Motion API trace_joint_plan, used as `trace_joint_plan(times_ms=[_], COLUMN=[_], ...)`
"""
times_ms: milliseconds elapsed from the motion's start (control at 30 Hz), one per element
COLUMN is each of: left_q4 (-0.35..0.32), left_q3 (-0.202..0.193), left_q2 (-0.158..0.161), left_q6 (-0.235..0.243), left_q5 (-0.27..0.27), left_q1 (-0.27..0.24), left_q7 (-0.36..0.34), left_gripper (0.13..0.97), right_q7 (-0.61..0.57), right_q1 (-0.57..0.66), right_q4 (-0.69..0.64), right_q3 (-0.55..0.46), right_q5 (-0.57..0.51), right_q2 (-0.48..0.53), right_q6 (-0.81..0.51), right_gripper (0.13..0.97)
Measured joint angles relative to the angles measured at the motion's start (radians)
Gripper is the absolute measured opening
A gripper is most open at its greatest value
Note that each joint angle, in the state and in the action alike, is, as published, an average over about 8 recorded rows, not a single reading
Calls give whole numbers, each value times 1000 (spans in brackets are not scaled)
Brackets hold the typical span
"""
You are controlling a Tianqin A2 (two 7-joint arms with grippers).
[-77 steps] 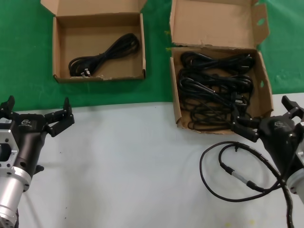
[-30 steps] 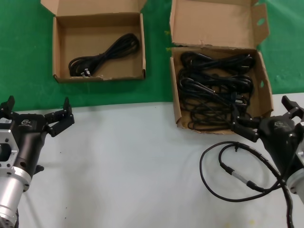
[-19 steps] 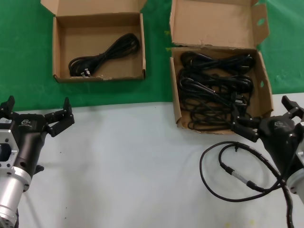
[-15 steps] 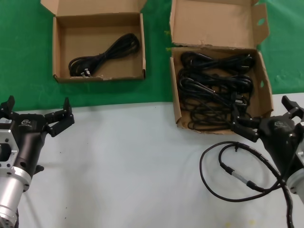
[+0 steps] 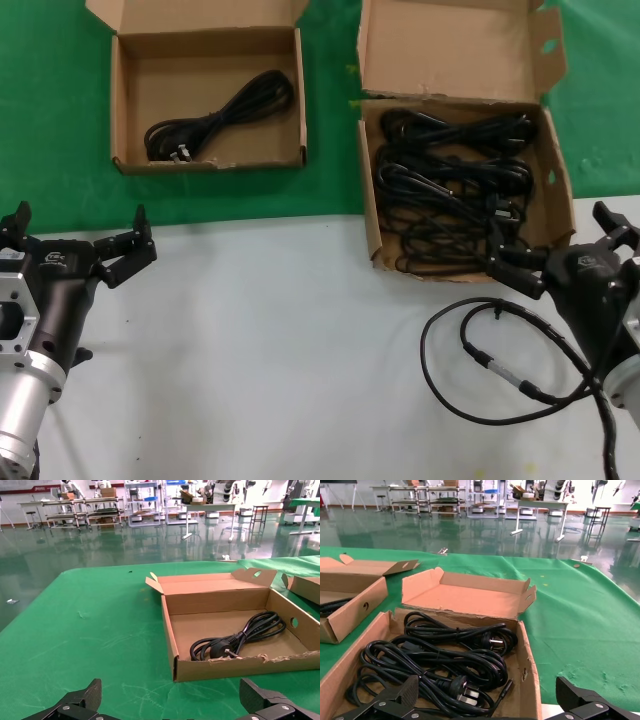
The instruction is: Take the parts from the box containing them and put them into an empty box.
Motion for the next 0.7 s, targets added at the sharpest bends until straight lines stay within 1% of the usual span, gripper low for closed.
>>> trace_joint_plan(times_ms=[700], left_q4=[0], left_q3=[0], left_q2=[0], left_q6=[0], left_q5=[0], left_q1=[0], left_q7=[0], left_gripper=[966], right_q7=[0], right_q1=[0], right_q4=[0], right_q3=[0], right_q5=[0], right_q2=[0], right_q6=[0], right_gripper=[966])
